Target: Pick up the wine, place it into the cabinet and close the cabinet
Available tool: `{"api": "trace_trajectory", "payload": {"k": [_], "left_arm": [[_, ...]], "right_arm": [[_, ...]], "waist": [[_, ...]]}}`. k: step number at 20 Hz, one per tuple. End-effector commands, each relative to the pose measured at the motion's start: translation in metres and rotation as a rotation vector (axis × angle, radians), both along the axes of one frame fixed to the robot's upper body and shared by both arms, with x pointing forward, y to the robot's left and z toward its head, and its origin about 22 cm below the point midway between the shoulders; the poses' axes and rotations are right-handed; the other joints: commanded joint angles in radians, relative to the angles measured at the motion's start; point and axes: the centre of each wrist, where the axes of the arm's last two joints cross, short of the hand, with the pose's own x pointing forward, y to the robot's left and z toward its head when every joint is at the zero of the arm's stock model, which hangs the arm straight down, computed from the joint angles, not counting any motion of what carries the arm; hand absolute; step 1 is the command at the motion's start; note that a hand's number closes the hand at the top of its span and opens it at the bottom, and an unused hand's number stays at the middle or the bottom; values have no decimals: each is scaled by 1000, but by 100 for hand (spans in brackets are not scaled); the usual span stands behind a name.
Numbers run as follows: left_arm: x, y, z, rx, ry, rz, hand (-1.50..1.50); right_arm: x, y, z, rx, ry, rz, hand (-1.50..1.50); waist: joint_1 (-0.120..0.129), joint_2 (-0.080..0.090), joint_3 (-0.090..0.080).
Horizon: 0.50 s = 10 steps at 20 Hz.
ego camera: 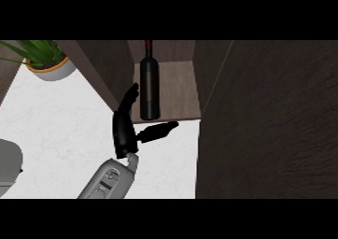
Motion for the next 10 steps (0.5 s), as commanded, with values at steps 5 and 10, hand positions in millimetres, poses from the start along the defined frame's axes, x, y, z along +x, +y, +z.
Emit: {"api": "trace_trajectory", "payload": {"k": [5, 10], "left_arm": [[3, -20, 50, -134, -344, -283, -150], [-16, -13, 54, -204, -354, -322, -150]], "right_arm": [[-21, -1, 33, -9, -34, -50, -150], [-38, -5, 42, -25, 4, -84, -150]], "waist": [[39, -6, 8], [60, -13, 11]]}}
